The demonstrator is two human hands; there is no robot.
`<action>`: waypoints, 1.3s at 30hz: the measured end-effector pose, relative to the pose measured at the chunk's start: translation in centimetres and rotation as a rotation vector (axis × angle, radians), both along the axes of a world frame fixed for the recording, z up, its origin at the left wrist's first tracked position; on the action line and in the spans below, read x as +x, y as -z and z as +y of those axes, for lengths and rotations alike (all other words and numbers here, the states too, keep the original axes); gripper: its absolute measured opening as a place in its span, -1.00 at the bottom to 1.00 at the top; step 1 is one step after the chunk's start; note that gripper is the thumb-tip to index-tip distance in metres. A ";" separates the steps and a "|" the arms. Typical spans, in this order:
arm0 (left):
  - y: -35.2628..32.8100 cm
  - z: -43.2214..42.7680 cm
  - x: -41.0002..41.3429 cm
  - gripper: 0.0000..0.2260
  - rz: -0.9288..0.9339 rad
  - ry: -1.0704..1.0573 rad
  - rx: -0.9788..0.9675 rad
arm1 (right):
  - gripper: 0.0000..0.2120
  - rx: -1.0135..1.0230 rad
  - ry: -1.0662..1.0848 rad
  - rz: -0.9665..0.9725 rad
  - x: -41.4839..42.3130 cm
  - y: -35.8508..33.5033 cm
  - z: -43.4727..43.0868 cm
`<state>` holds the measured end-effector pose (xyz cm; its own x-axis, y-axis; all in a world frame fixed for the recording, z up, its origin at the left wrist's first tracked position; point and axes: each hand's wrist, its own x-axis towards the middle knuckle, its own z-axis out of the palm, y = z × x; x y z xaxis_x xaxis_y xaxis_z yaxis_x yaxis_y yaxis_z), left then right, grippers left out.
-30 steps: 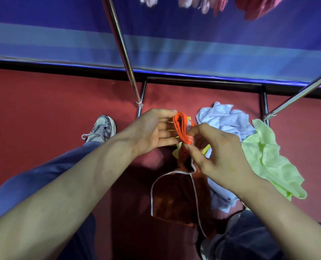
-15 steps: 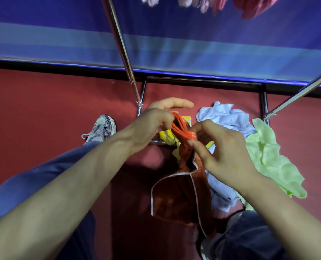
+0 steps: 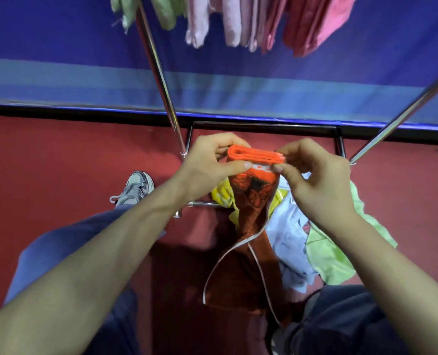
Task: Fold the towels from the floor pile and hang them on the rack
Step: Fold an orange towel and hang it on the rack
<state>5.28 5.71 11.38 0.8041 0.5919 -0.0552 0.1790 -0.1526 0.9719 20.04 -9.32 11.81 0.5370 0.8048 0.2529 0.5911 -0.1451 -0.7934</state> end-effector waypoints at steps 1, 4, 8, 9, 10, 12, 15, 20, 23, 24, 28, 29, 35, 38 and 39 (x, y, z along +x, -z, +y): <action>-0.5 -0.3 -0.1 -0.79 -0.016 -0.012 0.008 | -0.84 0.011 0.018 0.001 -0.1 -0.6 -0.3; -2.4 -2.0 -0.5 -0.80 -0.054 -0.030 -0.012 | -0.83 0.061 0.049 0.032 -1.1 -2.4 -1.8; -6.8 -3.8 -1.5 -0.82 -0.097 0.016 0.073 | -0.84 0.147 0.063 0.098 -2.5 -6.5 -3.8; -8.3 -4.0 -1.7 -0.82 -0.106 0.026 0.101 | -0.83 0.173 0.062 0.095 -2.9 -8.0 -4.2; -9.8 -4.2 -2.0 -0.82 -0.116 0.034 0.129 | -0.80 0.201 0.059 0.084 -3.2 -9.7 -4.7; -13.0 -4.8 -2.5 -0.82 -0.158 0.051 0.172 | -0.80 0.251 0.046 0.041 -3.9 -13.3 -5.6; -17.8 -6.0 -3.3 -0.81 -0.262 0.064 0.202 | -0.89 0.333 0.014 -0.029 -5.5 -18.4 -6.9; -23.8 -8.5 -4.2 -0.75 -0.414 0.024 0.214 | -0.85 0.454 0.036 -0.170 -8.3 -24.5 -8.5; -25.6 -10.0 -4.5 -0.69 -0.428 -0.162 0.171 | -0.85 0.508 0.102 -0.202 -9.0 -26.8 -9.3; -25.9 -10.5 -4.8 -0.70 -0.412 -0.234 0.178 | -0.85 0.514 0.124 -0.200 -9.0 -27.3 -9.6; -24.8 -13.0 -6.7 -0.77 -0.255 -0.135 0.179 | -0.86 0.515 0.182 -0.192 -9.2 -28.5 -10.7; -24.0 -13.5 -7.1 -0.71 -0.219 -0.059 0.184 | -0.87 0.510 0.187 -0.198 -9.4 -28.7 -11.0; -20.9 -16.7 -7.0 -0.26 -0.078 -0.002 0.536 | -0.89 0.506 0.195 -0.233 -11.7 -29.3 -11.3; -20.4 -17.3 -6.1 -0.35 -0.038 -0.080 0.553 | -0.90 0.528 0.209 -0.245 -12.8 -29.3 -11.0; -20.2 -17.2 -5.9 -0.43 -0.012 -0.115 0.555 | -0.89 0.532 0.214 -0.245 -13.0 -29.4 -10.9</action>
<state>-0.62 -11.48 31.53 0.7312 0.6134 0.2985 0.2139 -0.6216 0.7535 7.01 -20.26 41.19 0.5480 0.4154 0.7261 0.7667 0.0978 -0.6346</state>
